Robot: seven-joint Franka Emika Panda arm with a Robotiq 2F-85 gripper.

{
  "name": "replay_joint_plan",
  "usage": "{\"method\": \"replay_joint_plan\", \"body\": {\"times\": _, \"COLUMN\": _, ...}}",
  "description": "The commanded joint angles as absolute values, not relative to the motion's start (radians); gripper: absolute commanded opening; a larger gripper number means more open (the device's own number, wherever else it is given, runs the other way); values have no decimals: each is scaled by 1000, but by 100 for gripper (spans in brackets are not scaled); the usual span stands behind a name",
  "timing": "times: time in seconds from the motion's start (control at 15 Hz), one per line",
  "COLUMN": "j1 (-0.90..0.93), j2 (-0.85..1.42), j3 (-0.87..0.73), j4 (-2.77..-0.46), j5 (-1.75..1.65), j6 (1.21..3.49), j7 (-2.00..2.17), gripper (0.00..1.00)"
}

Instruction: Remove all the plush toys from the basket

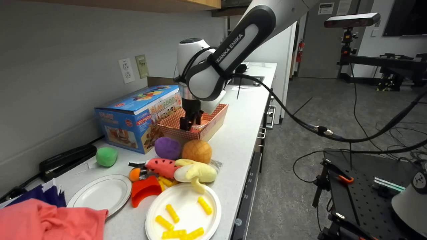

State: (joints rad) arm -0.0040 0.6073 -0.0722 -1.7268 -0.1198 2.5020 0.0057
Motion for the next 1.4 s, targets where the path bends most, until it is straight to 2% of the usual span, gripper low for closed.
{"method": "replay_joint_plan", "body": {"times": 0.0, "j1": 8, "j2": 660, "j3": -84, "j4": -1638, "j5": -134, "j6": 2455, "j7": 28, "gripper": 100}}
{"method": "replay_joint_plan", "body": {"times": 0.13, "j1": 8, "j2": 676, "j3": -82, "j4": -1610, "j5": -131, "j6": 2447, "j7": 30, "gripper": 100}}
{"method": "replay_joint_plan", "body": {"times": 0.2, "j1": 8, "j2": 681, "j3": -81, "j4": -1600, "j5": -130, "j6": 2445, "j7": 28, "gripper": 79}}
{"method": "replay_joint_plan", "body": {"times": 0.73, "j1": 4, "j2": 666, "j3": -89, "j4": -1589, "j5": -130, "j6": 2450, "j7": 30, "gripper": 19}}
{"method": "replay_joint_plan", "body": {"times": 0.93, "j1": 9, "j2": 599, "j3": -84, "j4": -1627, "j5": -131, "j6": 2474, "j7": 27, "gripper": 2}}
{"method": "replay_joint_plan", "body": {"times": 1.33, "j1": 27, "j2": 443, "j3": -6, "j4": -1691, "j5": -114, "j6": 2516, "j7": -28, "gripper": 4}}
